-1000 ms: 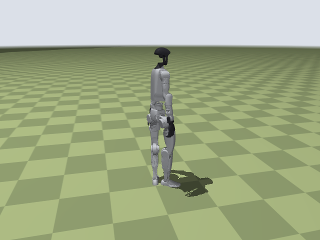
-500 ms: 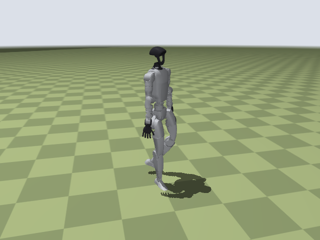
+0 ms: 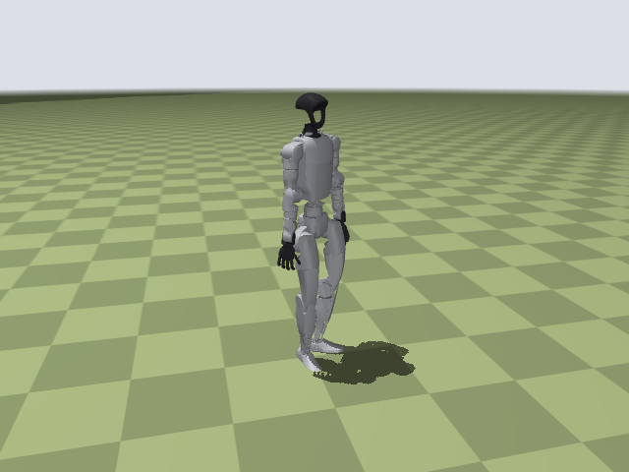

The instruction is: In place motions

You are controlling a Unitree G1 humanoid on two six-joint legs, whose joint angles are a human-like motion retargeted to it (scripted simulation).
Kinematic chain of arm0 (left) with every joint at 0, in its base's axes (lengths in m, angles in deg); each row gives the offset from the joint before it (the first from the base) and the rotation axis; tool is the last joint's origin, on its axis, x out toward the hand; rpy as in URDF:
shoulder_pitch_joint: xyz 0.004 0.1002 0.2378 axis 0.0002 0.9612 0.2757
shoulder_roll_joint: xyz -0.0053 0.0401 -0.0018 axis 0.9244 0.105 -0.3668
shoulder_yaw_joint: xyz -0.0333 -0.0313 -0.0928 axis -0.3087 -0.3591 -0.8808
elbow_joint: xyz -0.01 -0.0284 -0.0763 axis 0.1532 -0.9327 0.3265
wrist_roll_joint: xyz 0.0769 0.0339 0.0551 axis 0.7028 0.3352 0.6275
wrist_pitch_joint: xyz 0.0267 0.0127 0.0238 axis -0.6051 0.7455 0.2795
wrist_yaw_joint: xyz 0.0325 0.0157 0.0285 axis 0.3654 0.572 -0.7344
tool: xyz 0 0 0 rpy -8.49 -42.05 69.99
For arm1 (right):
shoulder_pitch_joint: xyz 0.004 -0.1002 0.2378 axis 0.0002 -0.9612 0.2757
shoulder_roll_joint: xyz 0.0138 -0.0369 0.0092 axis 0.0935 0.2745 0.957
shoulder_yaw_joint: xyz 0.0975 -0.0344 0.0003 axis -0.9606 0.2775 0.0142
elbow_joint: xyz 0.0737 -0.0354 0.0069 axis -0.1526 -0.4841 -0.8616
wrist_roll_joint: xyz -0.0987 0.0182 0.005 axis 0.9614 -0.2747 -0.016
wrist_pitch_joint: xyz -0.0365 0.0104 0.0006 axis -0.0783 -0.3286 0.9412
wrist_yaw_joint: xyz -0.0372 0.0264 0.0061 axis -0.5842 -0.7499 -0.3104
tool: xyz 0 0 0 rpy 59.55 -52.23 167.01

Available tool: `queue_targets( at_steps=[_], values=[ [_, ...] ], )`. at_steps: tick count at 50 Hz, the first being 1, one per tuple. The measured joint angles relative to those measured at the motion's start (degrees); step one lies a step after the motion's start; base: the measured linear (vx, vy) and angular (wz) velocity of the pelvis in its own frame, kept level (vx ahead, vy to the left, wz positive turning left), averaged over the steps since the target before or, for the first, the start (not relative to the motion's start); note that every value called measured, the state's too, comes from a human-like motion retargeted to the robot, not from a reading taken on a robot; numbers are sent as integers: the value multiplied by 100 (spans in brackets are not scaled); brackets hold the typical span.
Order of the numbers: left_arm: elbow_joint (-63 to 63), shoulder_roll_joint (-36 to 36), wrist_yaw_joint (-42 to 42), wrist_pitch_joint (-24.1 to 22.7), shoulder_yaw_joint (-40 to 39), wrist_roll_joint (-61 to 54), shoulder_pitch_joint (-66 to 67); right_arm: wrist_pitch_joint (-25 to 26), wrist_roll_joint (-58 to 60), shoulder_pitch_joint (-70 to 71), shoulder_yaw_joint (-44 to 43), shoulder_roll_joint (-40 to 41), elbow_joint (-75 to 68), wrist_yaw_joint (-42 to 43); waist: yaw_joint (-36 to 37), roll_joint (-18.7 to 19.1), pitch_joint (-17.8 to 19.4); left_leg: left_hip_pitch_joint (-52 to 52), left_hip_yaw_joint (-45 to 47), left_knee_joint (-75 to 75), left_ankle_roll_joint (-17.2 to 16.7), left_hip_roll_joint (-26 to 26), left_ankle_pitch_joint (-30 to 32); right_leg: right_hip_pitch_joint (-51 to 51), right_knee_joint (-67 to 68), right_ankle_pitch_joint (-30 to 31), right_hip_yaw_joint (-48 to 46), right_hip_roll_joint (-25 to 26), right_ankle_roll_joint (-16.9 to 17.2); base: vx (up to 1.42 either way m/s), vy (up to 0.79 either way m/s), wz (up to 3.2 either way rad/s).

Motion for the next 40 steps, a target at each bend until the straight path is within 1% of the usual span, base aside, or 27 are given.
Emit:
queue_targets(
  at_steps=[3,5,7,8,10,12,13,15,17,20,23,25,26,27,28,30,32,34,35,36,38,40],
  values=[
    [-104,31,46,32,-171,-42,49,-19,17,-16,52,-29,16,31,-100,55,-40,-137,-280,109,-101,80,27,-119,305,-126,278,79,-181,9,-3,100],
    [-122,76,48,37,-207,-29,92,-32,8,-18,57,-34,44,28,-138,71,-18,-195,-478,174,-175,124,58,-232,511,-118,1015,235,-326,10,-8,131],
    [-143,131,8,29,-187,-8,127,-50,-11,-23,43,-25,79,26,-160,56,18,-246,-755,210,-256,126,127,-337,681,-22,2133,472,-333,6,-12,155],
    [-165,159,-24,25,-185,4,141,-59,-11,-24,37,-13,104,28,-197,49,39,-290,-983,222,-297,102,179,-359,729,56,2784,601,-241,3,-14,186],
    [-217,200,-77,23,-193,10,130,-72,5,-9,11,7,152,31,-345,48,74,-395,-1453,249,-363,24,266,-357,744,196,3665,759,32,1,-16,226],
    [-257,251,-84,42,-200,-4,95,-102,27,1,-42,31,237,39,-584,21,123,-556,-2168,290,-503,-149,372,-252,611,349,4474,811,529,-7,-20,300],
    [-267,278,-66,58,-214,-15,58,-114,26,10,-57,48,280,34,-662,3,163,-614,-2464,298,-574,-227,410,-182,541,351,4656,811,682,-7,-23,295],
    [-246,336,-13,109,-232,-59,-69,-135,1,46,-81,86,372,-2,-793,-5,327,-693,-3093,293,-730,-361,499,-34,482,168,4477,771,783,-9,-25,285],
    [-112,380,28,125,-258,-101,-172,-153,-23,70,-53,120,439,-41,-733,-42,500,-744,-3461,259,-891,-418,557,82,363,-66,3808,709,510,-13,-24,243],
    [154,415,83,85,-219,-171,-262,-171,38,72,20,134,475,-104,-200,-203,595,-880,-3577,148,-1009,-531,584,218,124,-125,3240,710,147,-12,-18,168],
    [312,365,12,48,-72,-226,-355,-165,254,45,-10,87,517,-151,321,-157,612,-1068,-3477,-52,-994,-412,399,188,6,-153,2550,544,220,-11,-12,205],
    [321,287,-118,24,-74,-295,-413,-179,392,-2,25,48,569,-119,526,-211,618,-1180,-3067,-185,-948,-327,207,279,-129,-201,1980,433,194,-6,-7,278],
    [307,238,-145,10,-94,-374,-431,-179,439,-32,38,34,590,-63,496,-232,619,-1236,-2453,-221,-951,-185,87,363,-209,-256,1501,366,188,-6,-5,376],
    [295,192,-151,1,-116,-444,-450,-174,473,-57,40,19,603,-10,458,-233,617,-1270,-1755,-242,-1037,-11,4,438,-278,-315,1030,320,189,-6,-1,419],
    [285,152,-114,4,-143,-496,-468,-159,483,-71,23,2,599,40,402,-193,608,-1259,-889,-236,-1287,227,-5,499,-322,-381,577,315,202,-4,4,401],
    [283,95,-10,22,-180,-544,-480,-131,446,-98,-15,-42,554,115,312,-165,565,-1147,865,-155,-1525,596,59,604,-391,-513,-259,275,237,0,9,392],
    [282,80,8,30,-216,-533,-442,-84,381,-156,-61,-74,473,185,276,-276,434,-848,2852,61,-1473,816,219,718,-481,-663,-1207,132,314,8,6,408],
    [254,116,-60,30,-254,-513,-383,-40,365,-225,-106,-64,400,252,269,-405,312,-518,3961,215,-1258,820,383,851,-544,-800,-2005,26,421,20,8,380],
    [230,145,-99,34,-272,-507,-353,-21,366,-262,-133,-48,368,287,237,-462,248,-361,4355,288,-1113,781,442,925,-568,-873,-2418,-14,492,27,11,392],
    [181,183,-125,46,-317,-501,-337,-4,372,-291,-148,-22,338,316,181,-513,197,-273,4376,374,-984,724,469,973,-570,-949,-2671,-30,571,29,11,390],
    [76,253,-164,79,-436,-496,-299,24,388,-343,-164,32,283,362,162,-619,102,-157,4257,579,-776,656,515,1058,-557,-1073,-3092,-83,734,32,12,351],
    [-30,313,-200,114,-571,-503,-259,49,410,-374,-180,81,233,393,261,-693,15,-85,3997,697,-670,595,575,1133,-545,-1158,-3506,-99,880,35,16,287]
  ],
)
